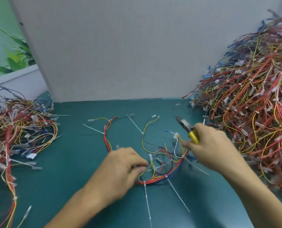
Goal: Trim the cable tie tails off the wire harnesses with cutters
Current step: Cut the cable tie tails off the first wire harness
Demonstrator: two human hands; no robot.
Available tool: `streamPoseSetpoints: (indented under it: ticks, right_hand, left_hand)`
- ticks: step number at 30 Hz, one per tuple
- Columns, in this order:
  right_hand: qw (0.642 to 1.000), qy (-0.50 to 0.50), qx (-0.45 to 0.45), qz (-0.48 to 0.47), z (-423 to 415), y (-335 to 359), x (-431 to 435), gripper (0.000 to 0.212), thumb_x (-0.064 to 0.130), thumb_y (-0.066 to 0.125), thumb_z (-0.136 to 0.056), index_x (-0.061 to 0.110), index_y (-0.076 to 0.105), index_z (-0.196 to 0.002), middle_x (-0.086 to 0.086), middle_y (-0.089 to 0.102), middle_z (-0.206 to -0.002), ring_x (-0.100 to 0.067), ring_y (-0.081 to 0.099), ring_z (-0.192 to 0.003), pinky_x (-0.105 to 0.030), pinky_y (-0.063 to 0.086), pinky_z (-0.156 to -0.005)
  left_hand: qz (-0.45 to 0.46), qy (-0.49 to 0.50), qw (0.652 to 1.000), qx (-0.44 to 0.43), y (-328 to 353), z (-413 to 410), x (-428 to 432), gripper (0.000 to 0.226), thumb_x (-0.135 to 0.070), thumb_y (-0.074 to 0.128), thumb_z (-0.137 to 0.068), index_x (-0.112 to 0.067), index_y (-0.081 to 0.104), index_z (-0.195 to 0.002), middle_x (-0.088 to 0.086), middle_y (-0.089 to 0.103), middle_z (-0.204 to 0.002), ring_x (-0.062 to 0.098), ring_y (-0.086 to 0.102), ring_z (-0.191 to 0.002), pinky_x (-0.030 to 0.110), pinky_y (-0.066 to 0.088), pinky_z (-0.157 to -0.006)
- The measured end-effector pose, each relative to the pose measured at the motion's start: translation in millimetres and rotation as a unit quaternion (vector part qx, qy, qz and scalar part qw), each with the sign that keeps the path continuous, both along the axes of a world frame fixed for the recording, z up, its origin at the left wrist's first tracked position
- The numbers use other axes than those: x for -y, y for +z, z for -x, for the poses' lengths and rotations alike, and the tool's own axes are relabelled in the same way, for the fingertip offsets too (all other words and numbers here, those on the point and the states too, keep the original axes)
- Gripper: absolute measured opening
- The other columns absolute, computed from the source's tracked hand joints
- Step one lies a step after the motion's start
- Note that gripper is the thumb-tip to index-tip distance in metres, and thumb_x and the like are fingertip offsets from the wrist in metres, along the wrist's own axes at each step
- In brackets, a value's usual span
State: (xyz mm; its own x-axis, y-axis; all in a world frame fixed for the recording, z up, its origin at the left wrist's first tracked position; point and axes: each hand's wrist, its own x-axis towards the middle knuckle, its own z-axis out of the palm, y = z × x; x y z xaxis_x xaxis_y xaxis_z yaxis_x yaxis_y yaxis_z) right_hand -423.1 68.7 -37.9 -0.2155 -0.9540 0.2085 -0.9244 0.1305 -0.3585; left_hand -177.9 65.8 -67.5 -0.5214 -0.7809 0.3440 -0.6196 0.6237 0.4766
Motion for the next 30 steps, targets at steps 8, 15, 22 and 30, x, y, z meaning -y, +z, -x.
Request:
streamPoseSetpoints:
  ticks: [8, 15, 22, 30]
  right_hand:
    - [0.995, 0.039, -0.012, -0.095, -22.0, -42.9, -6.1, 0.045, 0.057, 0.067, -0.075, 0.028, 0.033, -0.076, 0.006, 0.049, -0.082, -0.029, 0.056, -0.094, -0.034, 0.031, -0.063]
    - [0.991, 0.046, 0.041, -0.123, -6.8, -40.1, -2.4, 0.04, 0.052, 0.07, -0.073, 0.023, 0.043, -0.075, 0.008, 0.051, -0.074, -0.022, 0.051, -0.08, -0.032, 0.036, -0.058]
    - [0.99, 0.05, 0.13, 0.001, 12.7, -21.4, -3.1, 0.02, 0.021, 0.073, -0.076, 0.018, 0.054, -0.076, 0.007, 0.063, -0.073, -0.021, 0.059, -0.077, -0.033, 0.046, -0.069]
    - [0.991, 0.125, 0.052, -0.021, -24.2, -43.2, -0.2, 0.024, 0.033, 0.061, -0.082, 0.022, 0.041, -0.085, 0.004, 0.065, -0.089, -0.03, 0.057, -0.089, -0.038, 0.048, -0.071]
  left_hand:
    - [-0.032, -0.065, 0.996, 0.061, -31.2, 5.7, -6.5, 0.02, -0.034, 0.066, -0.087, -0.035, 0.073, -0.106, -0.014, 0.061, -0.097, 0.008, 0.051, -0.089, 0.02, 0.04, -0.084]
    - [-0.045, -0.105, 0.992, 0.059, -28.4, 1.7, -7.0, 0.02, -0.03, 0.065, -0.09, -0.031, 0.073, -0.108, -0.013, 0.061, -0.098, 0.0, 0.051, -0.084, 0.005, 0.033, -0.078]
    - [-0.063, -0.08, 0.995, 0.0, -27.3, 4.6, -7.7, 0.018, -0.034, 0.072, -0.082, -0.029, 0.07, -0.1, -0.015, 0.058, -0.08, -0.004, 0.048, -0.071, 0.006, 0.035, -0.071]
    - [-0.03, -0.093, 0.995, 0.006, -31.1, 7.3, -11.6, 0.017, -0.036, 0.067, -0.082, -0.032, 0.073, -0.098, -0.014, 0.064, -0.083, -0.003, 0.053, -0.079, 0.013, 0.04, -0.076]
